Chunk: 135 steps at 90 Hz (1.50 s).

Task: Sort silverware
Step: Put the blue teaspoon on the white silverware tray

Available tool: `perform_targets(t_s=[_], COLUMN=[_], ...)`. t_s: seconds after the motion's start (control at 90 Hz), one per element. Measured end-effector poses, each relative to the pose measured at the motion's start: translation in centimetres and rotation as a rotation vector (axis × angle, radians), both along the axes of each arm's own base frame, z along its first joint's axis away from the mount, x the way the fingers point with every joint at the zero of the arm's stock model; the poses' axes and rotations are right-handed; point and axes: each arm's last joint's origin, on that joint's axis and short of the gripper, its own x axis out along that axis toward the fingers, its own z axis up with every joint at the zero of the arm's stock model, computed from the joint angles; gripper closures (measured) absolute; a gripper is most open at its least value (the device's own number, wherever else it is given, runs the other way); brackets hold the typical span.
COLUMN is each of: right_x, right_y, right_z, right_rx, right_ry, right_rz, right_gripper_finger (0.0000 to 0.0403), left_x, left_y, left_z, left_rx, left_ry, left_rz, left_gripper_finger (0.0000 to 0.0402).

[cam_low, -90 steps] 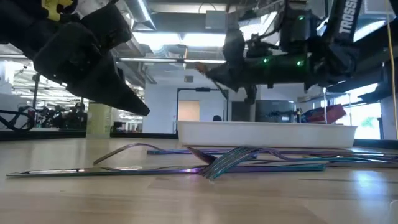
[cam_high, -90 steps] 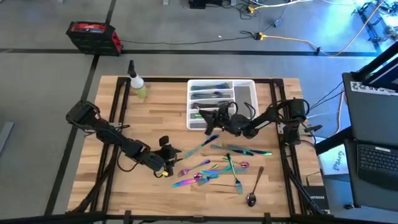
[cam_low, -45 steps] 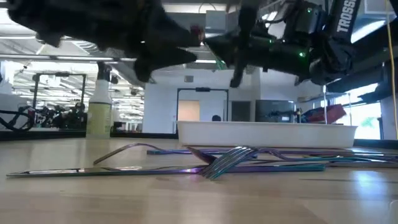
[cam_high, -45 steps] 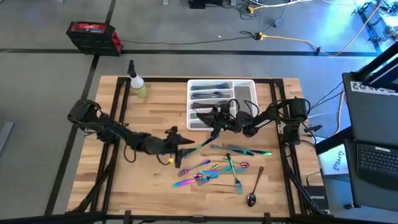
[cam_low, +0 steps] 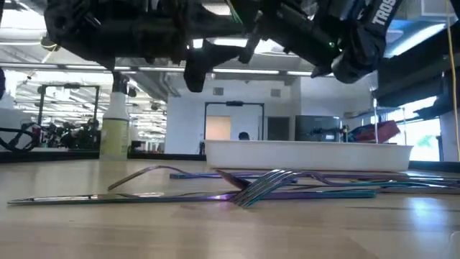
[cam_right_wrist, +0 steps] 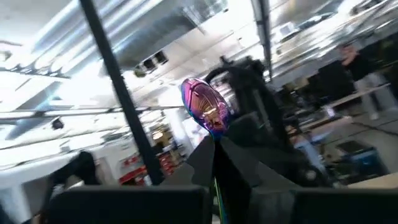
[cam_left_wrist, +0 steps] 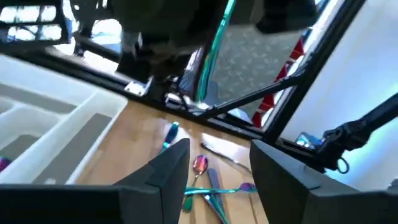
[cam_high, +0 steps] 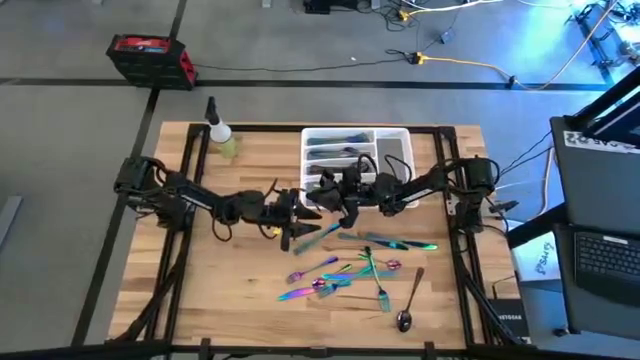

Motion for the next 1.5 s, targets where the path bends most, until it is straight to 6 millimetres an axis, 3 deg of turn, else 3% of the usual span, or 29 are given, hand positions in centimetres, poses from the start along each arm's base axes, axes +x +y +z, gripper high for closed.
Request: perform_targets(t_s=[0.233, 0.5, 0.878, 1.189, 1.5], right_x=[0.0, 0.0, 0.0, 0.0, 0.2], right_y=[0.5, 0.5, 0.2, 0.2, 0.2], right_z=[-0.2, -0.2, -0.2, -0.2, -0.6], right_rx=[-0.007, -0.007, -0.018, -0.002, -0.004], right_ry=[0.016, 0.017, 0.013, 0.018, 0.066], right_rz=[0.029, 0.025, 0.001, 0.006, -0.001], right_gripper_finger=[0.0403, 0.0403, 0.0403, 0.0403, 0.0403], left_x=[-0.2, 0.0, 0.0, 0.0, 0.1], left_y=[-0.1, 1.2, 0.3, 1.1, 1.2], left_z=[1.6, 1.2, -0.6, -0.7, 0.4], left_rx=[0.086, 0.094, 0.12, 0.189, 0.171], left_ry=[-0.179, -0.13, 0.044, 0.067, -0.051], left_rz=[-0.062, -0.023, -0.147, 0.055, 0.057], left_gripper_finger=[0.0246, 0.0246, 0.0246, 0.0247, 0.0247])
